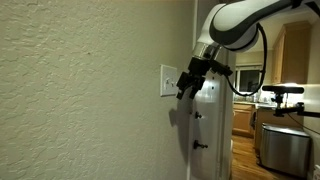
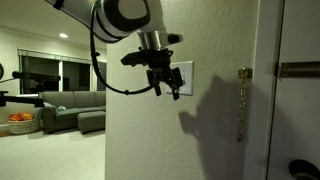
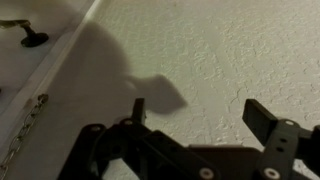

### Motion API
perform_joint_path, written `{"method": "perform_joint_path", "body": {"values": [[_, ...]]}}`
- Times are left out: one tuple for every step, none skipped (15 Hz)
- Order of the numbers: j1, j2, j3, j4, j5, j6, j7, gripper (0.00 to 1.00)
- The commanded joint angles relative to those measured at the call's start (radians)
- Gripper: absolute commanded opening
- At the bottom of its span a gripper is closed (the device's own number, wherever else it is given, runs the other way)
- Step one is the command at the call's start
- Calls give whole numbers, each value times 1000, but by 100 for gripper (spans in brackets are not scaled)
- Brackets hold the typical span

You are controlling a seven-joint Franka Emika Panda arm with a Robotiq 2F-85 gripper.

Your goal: Turn on the light switch on the right

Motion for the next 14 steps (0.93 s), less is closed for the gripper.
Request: {"method": "perform_joint_path", "body": {"values": [[1,8,-15,45,-16,34,-83,100],[1,10,-17,56,-16,39,-105,100],[0,13,-19,67,-15,44,-122,100],[0,16,-22,77,-9,50,-139,100],[1,19,-24,87,-3,59,-154,86],[1,22,-25,92,-1,70,-165,83],[0,29,-27,101,4,80,-173,80],[0,36,-28,110,7,88,-181,78],[0,45,-29,120,13,93,-186,78],[0,52,-29,129,18,98,-193,77],[0,59,-29,138,19,105,-196,76],[-1,68,-29,149,22,107,-199,77],[-1,79,-28,162,24,107,-201,78],[-2,87,-27,170,26,107,-203,78]]}}
